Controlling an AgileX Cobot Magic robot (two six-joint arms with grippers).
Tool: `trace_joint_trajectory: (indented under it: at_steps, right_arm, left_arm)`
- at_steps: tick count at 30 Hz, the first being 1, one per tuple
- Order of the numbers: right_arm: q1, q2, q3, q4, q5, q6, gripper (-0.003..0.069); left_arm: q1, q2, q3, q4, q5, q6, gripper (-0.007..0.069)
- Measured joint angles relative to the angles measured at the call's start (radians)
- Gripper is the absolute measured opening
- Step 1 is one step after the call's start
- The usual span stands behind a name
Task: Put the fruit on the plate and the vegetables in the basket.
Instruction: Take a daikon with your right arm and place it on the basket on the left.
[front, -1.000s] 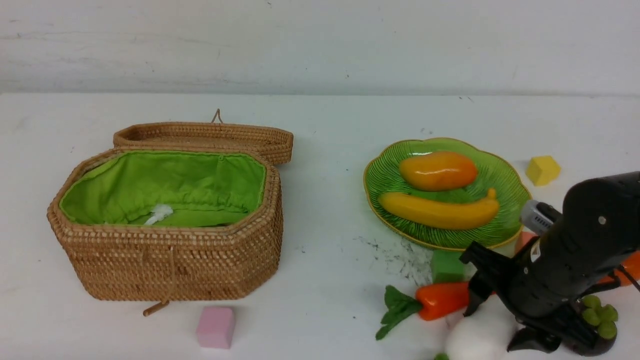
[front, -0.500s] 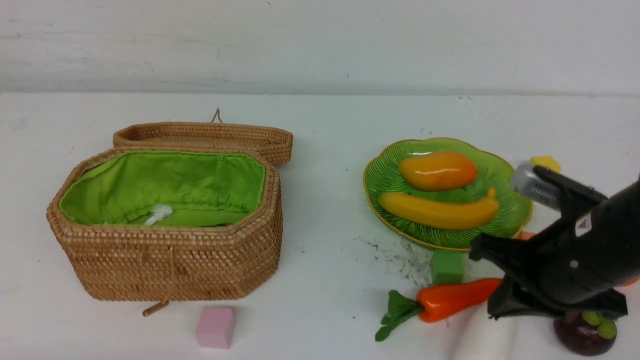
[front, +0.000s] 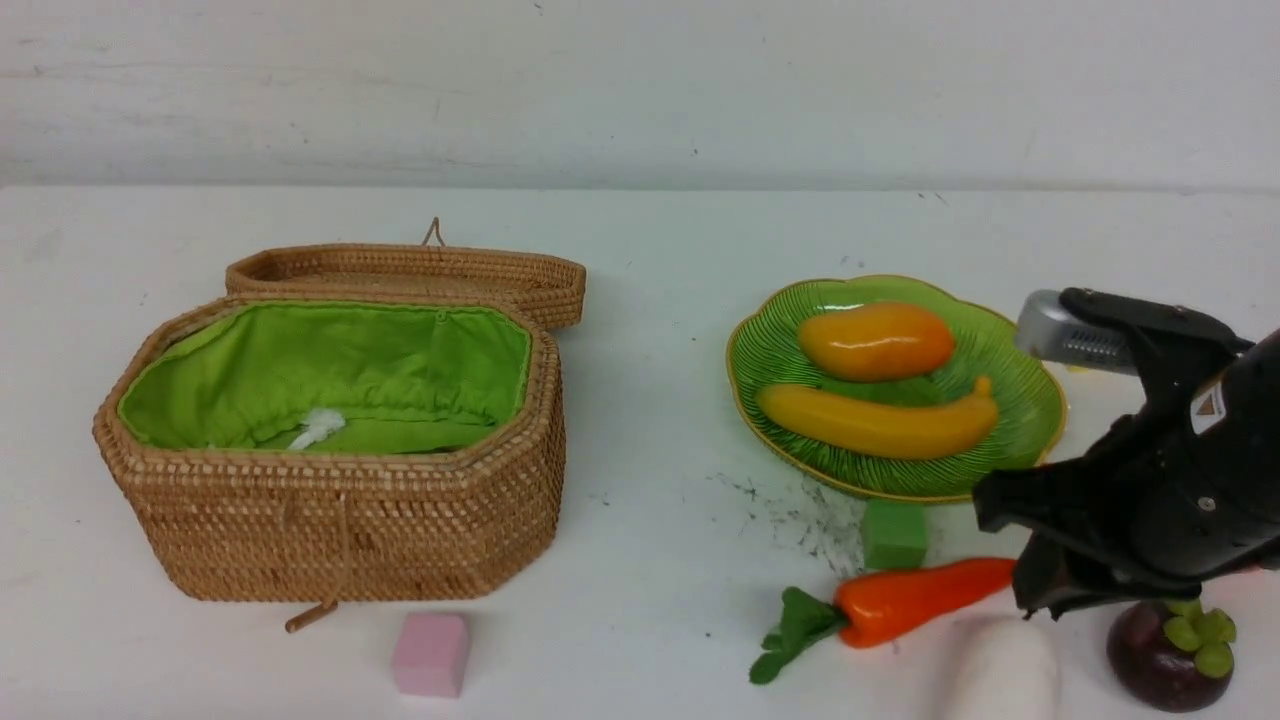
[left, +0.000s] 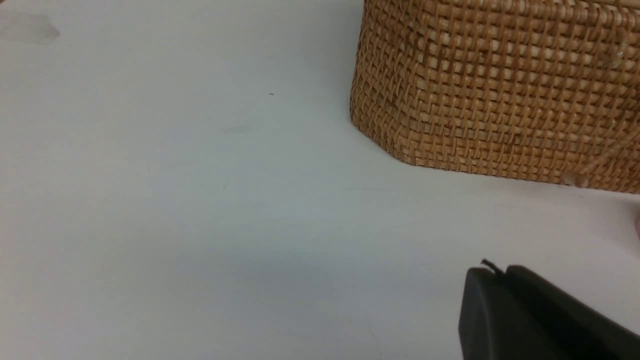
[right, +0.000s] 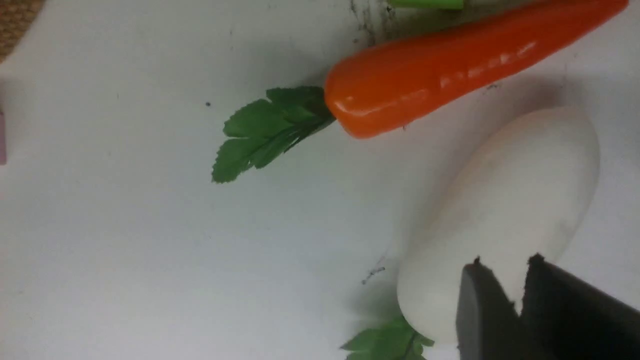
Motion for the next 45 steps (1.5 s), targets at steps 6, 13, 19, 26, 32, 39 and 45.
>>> trace_joint_trajectory:
  at_steps: [6, 13, 19, 26, 32, 39, 45]
  right_arm:
    - [0.0, 0.0, 0.047, 0.005, -0.042, 0.155, 0.0408]
    - [0.0, 0.011, 0.151, 0.024, -0.162, 0.281, 0.0668]
    - [0.0, 0.129, 0.217, 0.043, -0.296, 0.287, 0.0654]
    - [0.0, 0.286, 0.21, 0.066, -0.375, 0.254, 0.0544]
    - [0.001, 0.251, 0.214, 0.107, -0.323, 0.176, 0.0544]
    - [0.021, -0.017, 0.077, 0.178, -0.223, -0.092, 0.0544]
    - [0.038, 0.013, -0.341, 0.245, -0.154, -0.401, 0.0544]
  left_arm:
    - [0.0, 0.0, 0.0, 0.0, 0.0, 0.0, 0.002]
    - [0.0, 0.0, 0.0, 0.0, 0.0, 0.0, 0.002]
    - [0.0, 0.0, 0.0, 0.0, 0.0, 0.0, 0.002]
    - [0.0, 0.0, 0.0, 0.0, 0.0, 0.0, 0.002]
    - [0.0, 0.0, 0.0, 0.0, 0.0, 0.0, 0.0026]
    - [0.0, 0.0, 0.0, 0.0, 0.0, 0.0, 0.0027]
    - [0.0, 0.0, 0.0, 0.0, 0.0, 0.0, 0.0034]
